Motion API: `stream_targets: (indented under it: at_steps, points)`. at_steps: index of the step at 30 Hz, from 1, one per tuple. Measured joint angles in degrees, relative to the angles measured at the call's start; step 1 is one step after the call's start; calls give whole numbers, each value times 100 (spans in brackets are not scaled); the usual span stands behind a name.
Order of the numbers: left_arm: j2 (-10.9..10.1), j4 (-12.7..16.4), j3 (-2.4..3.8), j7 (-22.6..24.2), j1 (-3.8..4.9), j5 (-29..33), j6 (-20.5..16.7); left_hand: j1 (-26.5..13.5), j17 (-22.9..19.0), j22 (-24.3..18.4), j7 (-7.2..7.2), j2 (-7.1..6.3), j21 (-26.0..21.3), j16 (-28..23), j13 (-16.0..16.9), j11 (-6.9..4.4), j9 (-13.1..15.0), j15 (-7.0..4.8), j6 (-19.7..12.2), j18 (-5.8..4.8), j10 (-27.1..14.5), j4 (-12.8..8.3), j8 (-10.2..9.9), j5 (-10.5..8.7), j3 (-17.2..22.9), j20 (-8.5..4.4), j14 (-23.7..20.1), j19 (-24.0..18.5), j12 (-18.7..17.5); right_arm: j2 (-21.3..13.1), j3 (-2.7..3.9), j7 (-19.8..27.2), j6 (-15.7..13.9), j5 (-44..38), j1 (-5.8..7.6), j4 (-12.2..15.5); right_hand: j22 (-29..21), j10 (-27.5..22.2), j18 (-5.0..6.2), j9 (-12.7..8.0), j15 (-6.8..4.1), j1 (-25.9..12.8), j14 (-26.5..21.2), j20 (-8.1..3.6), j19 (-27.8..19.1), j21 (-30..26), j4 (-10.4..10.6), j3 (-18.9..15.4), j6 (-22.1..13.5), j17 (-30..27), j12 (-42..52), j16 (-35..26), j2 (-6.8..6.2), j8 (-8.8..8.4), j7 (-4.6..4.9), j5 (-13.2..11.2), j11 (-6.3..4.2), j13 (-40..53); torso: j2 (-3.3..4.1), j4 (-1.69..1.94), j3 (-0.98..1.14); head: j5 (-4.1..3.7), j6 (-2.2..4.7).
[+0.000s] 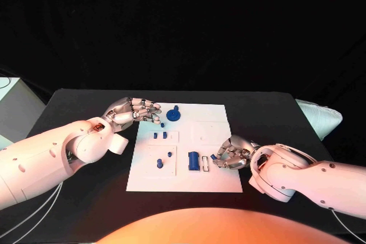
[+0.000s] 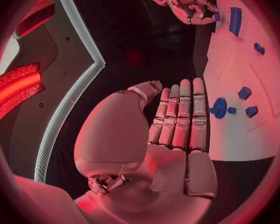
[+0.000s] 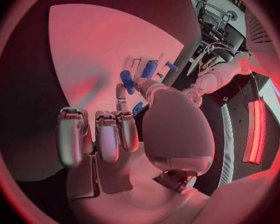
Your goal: Assemble the parts on the task board
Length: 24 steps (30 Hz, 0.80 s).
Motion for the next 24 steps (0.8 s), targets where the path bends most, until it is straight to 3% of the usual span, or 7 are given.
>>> stream_targets:
  at_steps: [5,24]
  points:
    - [1,10,0,-7,0,0,10,0,0,0,0,0,0,0,0,0,0,0,0,0,0,0,0,0,0,0,0,0,0,198,-6,-2,-73,183,1,-129,0,0,0,31,0,-319,0,0,0,66,194,-148,20,0,43,0,173,22,-20,-174,0,0,3,2,3,-16,0]
    - [0,17,0,-33,0,0,48,-23,11,-6,0,23,-23,-23,0,0,1,0,0,0,0,0,0,0,0,0,0,0,0,528,-40,-166,172,268,-51,-394,4,0,0,37,0,-401,0,0,0,66,200,-236,8,0,43,0,135,44,-8,-283,0,4,2,-9,7,14,0]
